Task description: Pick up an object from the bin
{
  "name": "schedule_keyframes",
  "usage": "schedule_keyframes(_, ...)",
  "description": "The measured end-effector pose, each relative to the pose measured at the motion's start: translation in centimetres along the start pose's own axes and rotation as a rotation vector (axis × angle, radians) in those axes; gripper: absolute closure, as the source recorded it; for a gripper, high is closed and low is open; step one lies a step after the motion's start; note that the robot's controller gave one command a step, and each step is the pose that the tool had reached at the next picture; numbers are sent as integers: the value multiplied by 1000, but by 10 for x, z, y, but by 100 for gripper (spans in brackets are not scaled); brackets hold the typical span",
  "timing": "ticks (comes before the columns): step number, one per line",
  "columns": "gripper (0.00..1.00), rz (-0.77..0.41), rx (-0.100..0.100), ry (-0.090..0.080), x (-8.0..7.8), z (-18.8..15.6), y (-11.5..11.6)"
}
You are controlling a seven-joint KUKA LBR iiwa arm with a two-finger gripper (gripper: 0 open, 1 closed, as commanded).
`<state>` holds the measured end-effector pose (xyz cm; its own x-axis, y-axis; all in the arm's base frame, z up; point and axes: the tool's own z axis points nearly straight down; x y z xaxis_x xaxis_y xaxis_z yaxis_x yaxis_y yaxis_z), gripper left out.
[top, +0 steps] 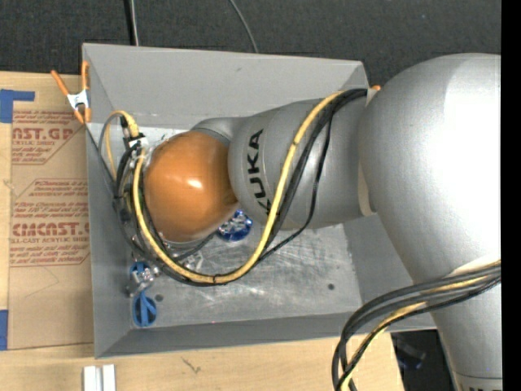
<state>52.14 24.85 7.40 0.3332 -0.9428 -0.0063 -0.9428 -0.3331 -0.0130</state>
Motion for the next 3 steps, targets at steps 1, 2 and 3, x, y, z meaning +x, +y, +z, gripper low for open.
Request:
schedule_keyframes(1, 100, 0, -3, -2, -2, -1, 0)
schedule_keyframes(2, 100, 1, -4, 3, -4, -75, -3)
schedule_keyframes(3, 100, 3, -7, 3, -6, -120, -4)
